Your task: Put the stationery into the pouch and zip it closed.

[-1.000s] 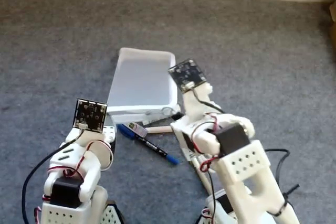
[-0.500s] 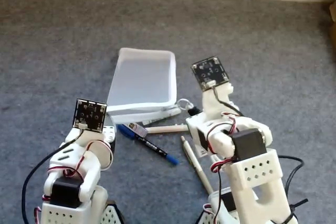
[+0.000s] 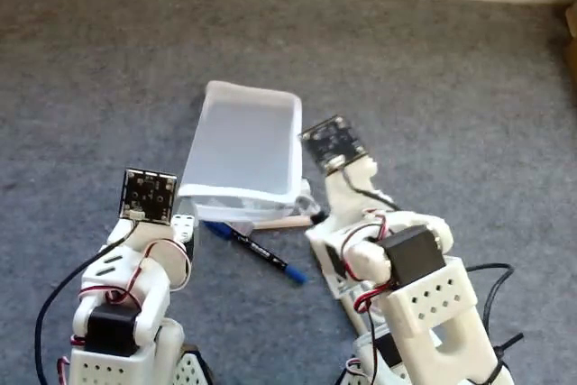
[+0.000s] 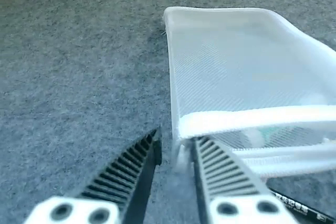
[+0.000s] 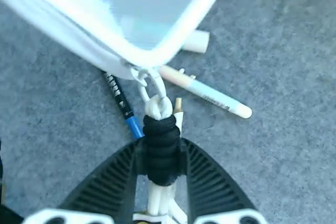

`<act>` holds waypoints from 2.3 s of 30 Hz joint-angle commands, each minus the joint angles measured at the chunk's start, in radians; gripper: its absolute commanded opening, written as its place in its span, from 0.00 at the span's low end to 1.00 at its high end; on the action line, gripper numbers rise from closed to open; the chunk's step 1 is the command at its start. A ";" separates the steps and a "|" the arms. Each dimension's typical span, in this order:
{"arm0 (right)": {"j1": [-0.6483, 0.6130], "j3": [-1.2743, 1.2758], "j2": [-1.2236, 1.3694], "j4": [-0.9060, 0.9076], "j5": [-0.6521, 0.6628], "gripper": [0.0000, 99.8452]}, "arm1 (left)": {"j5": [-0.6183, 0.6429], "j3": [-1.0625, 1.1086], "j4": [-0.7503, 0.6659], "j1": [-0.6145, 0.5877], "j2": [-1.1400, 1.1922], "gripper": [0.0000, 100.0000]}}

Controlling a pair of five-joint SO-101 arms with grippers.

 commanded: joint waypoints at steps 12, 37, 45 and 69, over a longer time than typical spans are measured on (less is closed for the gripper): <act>-0.025 -0.263 -0.028 0.173 0.009 0.00 | -0.025 -0.051 -0.006 -0.015 0.001 0.17; -0.062 -0.271 -0.028 0.234 -0.064 0.11 | -0.098 -0.124 0.055 0.035 0.001 0.01; 0.050 -0.269 -0.028 0.239 -0.077 0.15 | -0.097 -0.214 0.123 -0.044 0.004 0.01; 0.124 0.064 -0.024 -0.151 -0.078 0.15 | -0.103 -0.920 0.462 -0.185 0.634 0.01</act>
